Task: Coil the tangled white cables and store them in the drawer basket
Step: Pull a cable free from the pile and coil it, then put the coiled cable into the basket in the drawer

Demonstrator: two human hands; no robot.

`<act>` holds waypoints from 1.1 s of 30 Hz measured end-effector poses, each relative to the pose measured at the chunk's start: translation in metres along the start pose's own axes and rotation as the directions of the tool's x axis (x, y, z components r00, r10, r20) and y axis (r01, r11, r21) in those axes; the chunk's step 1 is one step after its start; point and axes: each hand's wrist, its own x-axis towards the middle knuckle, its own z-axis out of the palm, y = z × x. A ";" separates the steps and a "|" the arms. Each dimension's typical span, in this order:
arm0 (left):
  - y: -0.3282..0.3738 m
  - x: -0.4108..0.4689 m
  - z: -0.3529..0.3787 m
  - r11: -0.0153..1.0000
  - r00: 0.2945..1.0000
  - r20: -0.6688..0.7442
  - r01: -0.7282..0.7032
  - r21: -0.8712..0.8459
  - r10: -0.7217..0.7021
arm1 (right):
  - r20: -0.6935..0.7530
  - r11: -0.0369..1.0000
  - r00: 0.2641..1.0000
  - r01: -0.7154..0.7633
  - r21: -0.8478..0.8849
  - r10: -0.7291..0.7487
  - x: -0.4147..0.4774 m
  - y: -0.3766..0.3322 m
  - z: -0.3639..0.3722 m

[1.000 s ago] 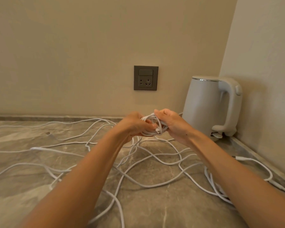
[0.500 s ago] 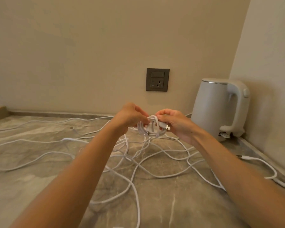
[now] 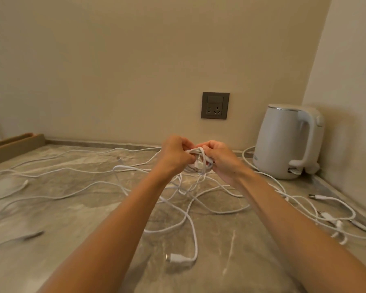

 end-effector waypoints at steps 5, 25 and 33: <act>-0.007 -0.007 -0.002 0.999 0.999 -0.034 0.018 0.035 -0.017 | 0.035 1.000 0.999 -0.023 0.020 0.023 -0.004 0.002 0.006; -0.015 -0.045 -0.128 0.990 0.953 -0.267 0.135 -0.041 -0.141 | 0.265 0.983 0.964 -0.066 0.170 0.019 -0.016 -0.062 0.104; -0.055 -0.143 -0.228 0.951 0.886 -0.359 0.310 -0.015 -0.295 | 0.548 0.995 0.832 -0.095 -0.014 0.087 -0.046 -0.064 0.229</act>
